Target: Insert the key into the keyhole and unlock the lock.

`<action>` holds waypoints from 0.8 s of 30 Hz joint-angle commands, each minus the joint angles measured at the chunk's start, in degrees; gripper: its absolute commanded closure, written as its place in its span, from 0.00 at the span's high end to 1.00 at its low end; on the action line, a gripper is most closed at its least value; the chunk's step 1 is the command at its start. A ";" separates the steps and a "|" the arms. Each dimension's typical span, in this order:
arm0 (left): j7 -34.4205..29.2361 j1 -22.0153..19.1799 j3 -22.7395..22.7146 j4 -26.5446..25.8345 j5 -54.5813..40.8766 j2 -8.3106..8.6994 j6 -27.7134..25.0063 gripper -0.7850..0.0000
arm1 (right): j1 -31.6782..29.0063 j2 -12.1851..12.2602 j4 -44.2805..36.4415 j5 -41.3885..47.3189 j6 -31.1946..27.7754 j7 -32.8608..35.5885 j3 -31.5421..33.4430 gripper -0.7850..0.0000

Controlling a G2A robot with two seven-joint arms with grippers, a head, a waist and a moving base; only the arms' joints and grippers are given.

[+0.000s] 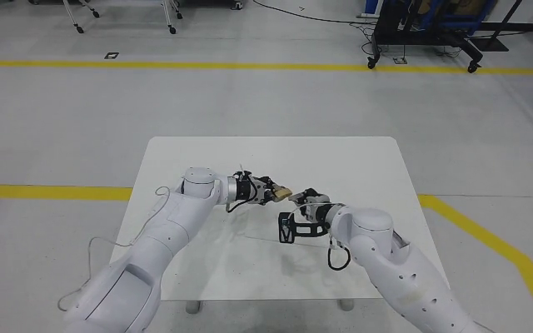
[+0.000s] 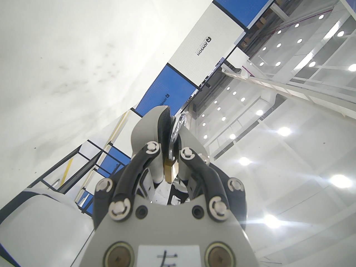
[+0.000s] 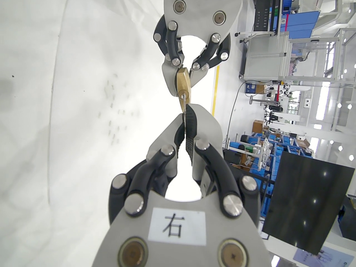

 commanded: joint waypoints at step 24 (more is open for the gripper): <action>0.65 0.14 -1.14 -0.05 1.88 -0.44 -0.52 0.00 | 0.62 -1.00 0.33 -1.66 0.55 6.82 -1.49 0.00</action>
